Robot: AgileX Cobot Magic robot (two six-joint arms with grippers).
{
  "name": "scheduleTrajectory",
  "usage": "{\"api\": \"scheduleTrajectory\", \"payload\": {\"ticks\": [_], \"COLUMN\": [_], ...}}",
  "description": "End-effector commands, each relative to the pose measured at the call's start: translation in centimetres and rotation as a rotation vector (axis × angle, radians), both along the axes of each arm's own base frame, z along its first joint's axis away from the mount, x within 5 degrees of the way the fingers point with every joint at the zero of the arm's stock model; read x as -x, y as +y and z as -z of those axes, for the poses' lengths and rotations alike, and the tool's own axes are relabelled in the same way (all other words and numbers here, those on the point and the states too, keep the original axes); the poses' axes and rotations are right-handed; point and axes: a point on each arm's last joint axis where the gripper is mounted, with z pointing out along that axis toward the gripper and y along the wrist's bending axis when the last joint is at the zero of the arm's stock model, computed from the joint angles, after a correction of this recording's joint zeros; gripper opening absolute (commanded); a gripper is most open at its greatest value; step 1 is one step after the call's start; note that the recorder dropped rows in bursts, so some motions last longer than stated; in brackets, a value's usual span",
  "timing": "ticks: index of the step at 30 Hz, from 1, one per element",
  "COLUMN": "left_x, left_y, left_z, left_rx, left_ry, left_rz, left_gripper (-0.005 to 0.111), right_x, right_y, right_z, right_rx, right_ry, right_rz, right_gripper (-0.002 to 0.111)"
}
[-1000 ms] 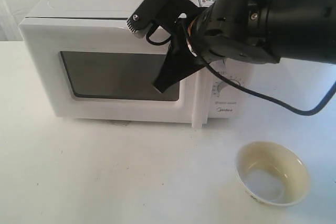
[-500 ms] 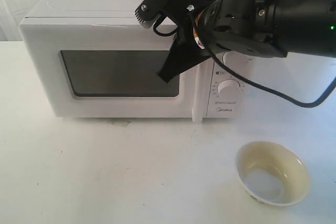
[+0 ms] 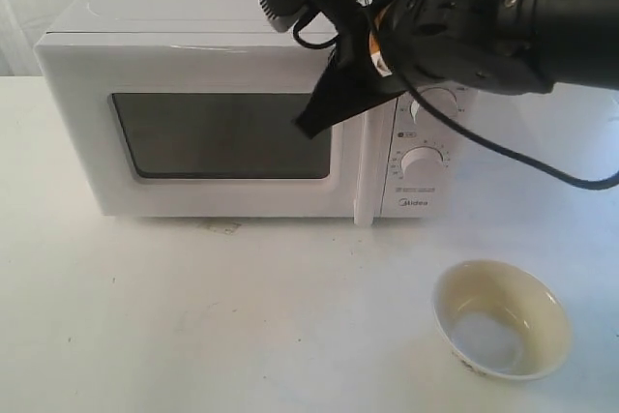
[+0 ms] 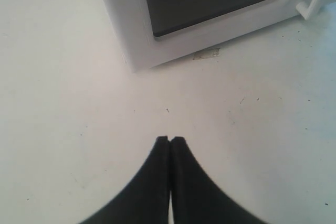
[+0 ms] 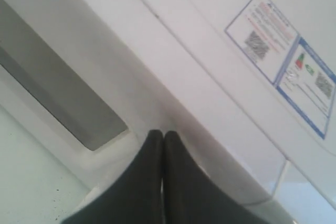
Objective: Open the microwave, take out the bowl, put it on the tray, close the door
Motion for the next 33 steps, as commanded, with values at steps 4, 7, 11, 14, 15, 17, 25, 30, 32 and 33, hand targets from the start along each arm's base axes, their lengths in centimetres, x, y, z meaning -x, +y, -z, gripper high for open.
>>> {"api": "scheduleTrajectory", "payload": {"ticks": [4,7,11,14,15,17,25,30,32,33], "left_x": [0.2,0.2,0.2,0.2,0.2,0.2,0.2,0.2,0.2,0.2], "left_y": [-0.1,-0.1,-0.1,-0.1,-0.1,-0.1,-0.1,-0.1,-0.1,-0.1], "left_z": [0.1,0.1,0.1,0.1,0.1,0.1,0.1,0.1,0.1,0.1], "left_rx": [0.013,0.013,0.013,0.013,0.013,0.013,0.013,0.013,0.013,0.013], "left_ry": [0.009,0.009,0.009,0.009,0.009,0.009,0.009,0.009,0.009,0.009], "left_rz": [0.006,0.006,0.006,0.006,0.006,0.006,0.006,0.006,0.006,0.006], "left_gripper": [0.0,0.0,0.0,0.0,0.0,0.0,0.0,0.0,0.0,0.0], "right_x": [4.5,6.2,8.2,9.3,9.6,9.9,10.1,10.1,10.1,10.1], "right_y": [-1.4,-2.0,-3.1,-3.8,-4.0,-4.3,-4.5,-4.5,-4.5,-4.5], "right_z": [-4.6,-5.5,-6.4,-7.2,-7.5,-7.8,-8.1,-8.1,-8.1,-8.2], "right_rx": [-0.155,-0.219,-0.383,-0.422,-0.431,-0.441,-0.448,-0.445,-0.435,-0.429], "right_ry": [-0.029,-0.03,0.071,0.091,0.082,0.071,0.062,0.06,0.053,0.049], "right_rz": [0.007,-0.004,0.082,0.096,0.094,0.091,0.089,0.088,0.086,0.084], "right_gripper": [0.0,0.0,0.0,0.0,0.0,0.0,0.0,0.0,0.0,0.0]}}
